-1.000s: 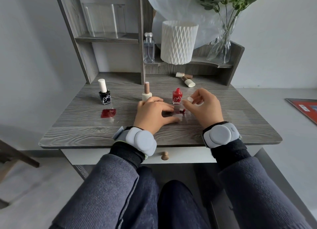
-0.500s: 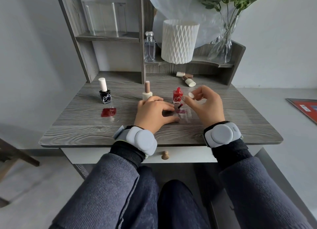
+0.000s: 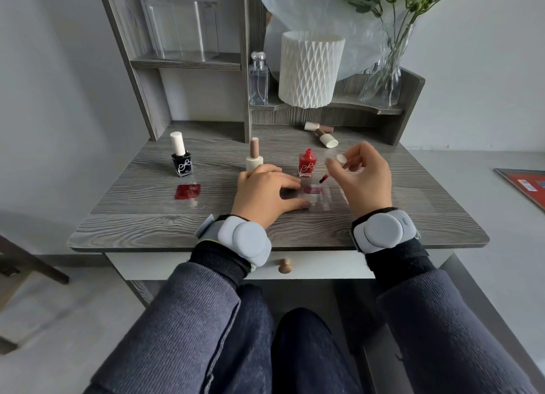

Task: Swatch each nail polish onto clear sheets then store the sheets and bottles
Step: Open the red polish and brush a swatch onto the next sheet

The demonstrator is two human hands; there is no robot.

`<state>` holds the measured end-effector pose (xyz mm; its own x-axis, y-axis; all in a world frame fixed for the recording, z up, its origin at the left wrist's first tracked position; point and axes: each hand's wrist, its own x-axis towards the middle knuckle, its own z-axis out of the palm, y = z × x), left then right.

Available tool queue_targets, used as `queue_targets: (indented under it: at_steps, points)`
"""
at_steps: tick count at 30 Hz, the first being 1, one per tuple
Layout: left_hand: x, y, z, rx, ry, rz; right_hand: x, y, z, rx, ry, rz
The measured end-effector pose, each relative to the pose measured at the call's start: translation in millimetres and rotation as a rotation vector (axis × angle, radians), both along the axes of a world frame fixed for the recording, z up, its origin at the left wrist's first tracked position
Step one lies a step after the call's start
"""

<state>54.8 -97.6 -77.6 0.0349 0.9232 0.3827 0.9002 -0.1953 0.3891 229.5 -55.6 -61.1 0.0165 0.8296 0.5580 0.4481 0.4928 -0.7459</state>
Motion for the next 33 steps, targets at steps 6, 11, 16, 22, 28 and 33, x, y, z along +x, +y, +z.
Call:
queue_targets:
  at_steps: [6, 11, 16, 22, 28, 33]
  points:
    - [0.6, -0.9, 0.7, -0.005, -0.004, 0.002, -2.8, 1.0, -2.3, -0.061, -0.084, 0.128]
    - [0.9, -1.6, 1.3, -0.004, 0.003, 0.002, -2.6, 1.3, -3.0, -0.085, -0.105, 0.169]
    - [0.8, -2.2, 1.5, -0.011, 0.012, 0.005, -4.1, 1.3, -2.3, -0.139, -0.140, 0.170]
    - [1.6, -2.6, 2.4, -0.016, 0.012, 0.007, -2.2, 2.7, -3.5, -0.039, -0.049, 0.127]
    - [1.1, -2.8, 1.9, -0.019, 0.027, 0.004, -2.8, 3.5, -4.9, -0.098, -0.131, 0.166]
    - [1.8, -3.7, 3.5, -0.029, 0.025, 0.003, -3.1, 2.2, -3.6, -0.148, -0.135, 0.196]
